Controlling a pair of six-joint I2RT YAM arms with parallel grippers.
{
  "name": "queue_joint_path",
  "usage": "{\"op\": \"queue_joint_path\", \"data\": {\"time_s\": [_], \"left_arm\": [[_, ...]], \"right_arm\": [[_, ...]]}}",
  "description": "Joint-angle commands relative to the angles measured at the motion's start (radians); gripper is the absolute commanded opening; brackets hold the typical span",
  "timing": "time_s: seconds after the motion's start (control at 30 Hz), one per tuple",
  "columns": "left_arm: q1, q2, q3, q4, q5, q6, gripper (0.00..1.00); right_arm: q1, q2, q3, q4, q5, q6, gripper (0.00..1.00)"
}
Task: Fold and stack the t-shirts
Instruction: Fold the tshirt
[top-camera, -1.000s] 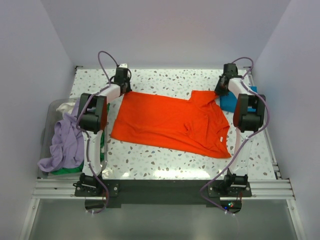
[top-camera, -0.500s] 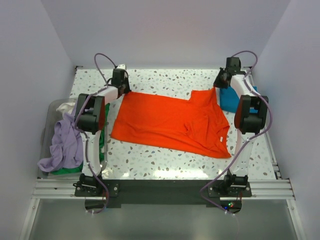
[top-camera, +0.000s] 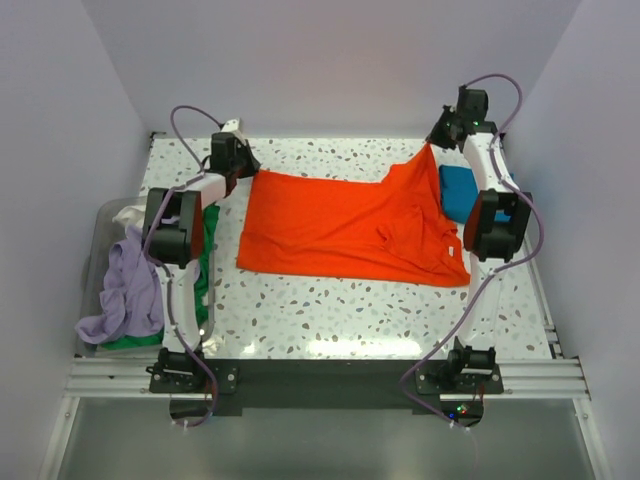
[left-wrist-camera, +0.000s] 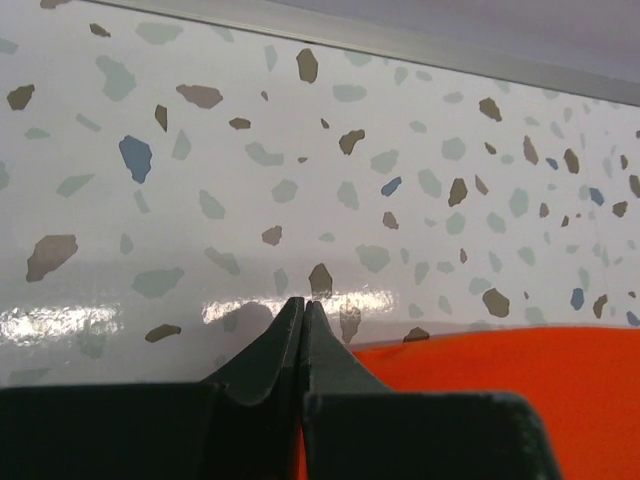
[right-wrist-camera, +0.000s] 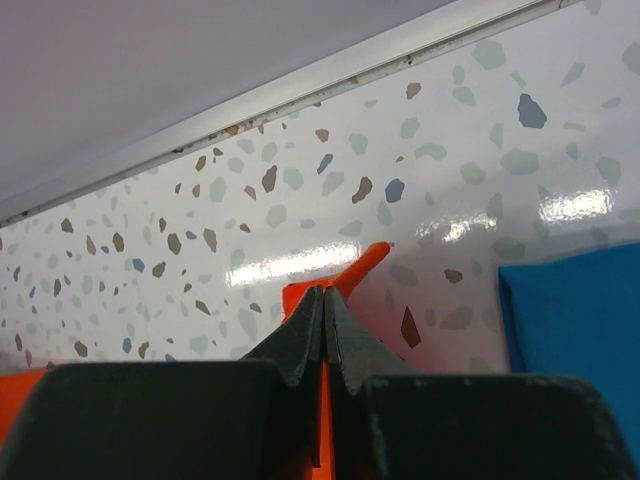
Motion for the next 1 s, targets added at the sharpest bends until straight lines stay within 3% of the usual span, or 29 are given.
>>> {"op": "queue_joint_path", "data": {"time_s": [0.0, 0.17, 0.43, 0.63, 0.97], "left_arm": [[0.032, -0.103, -0.019, 0.158, 0.092, -0.047, 0.00], [0.041, -0.203, -0.171, 0.267, 0.153, -0.041, 0.00], [0.041, -0.324, -0.349, 0.249, 0.123, -0.015, 0.00], [0.041, -0.412, -0.470, 0.216, 0.023, 0.013, 0.00], [0.041, -0.563, -0.674, 0.255, -0.057, -0.004, 0.00]], "right_arm": [[-0.001, -0.052, 0.014, -0.009, -0.039, 0.011, 0.00], [-0.001, -0.270, -0.286, 0.119, -0.053, 0.014, 0.00], [-0.003, -0.585, -0.697, 0.178, 0.022, -0.009, 0.00], [-0.003, -0.777, -0.900, 0.190, 0.083, -0.021, 0.00], [-0.001, -0.955, -1.101, 0.169, 0.149, -0.038, 0.00]]}}
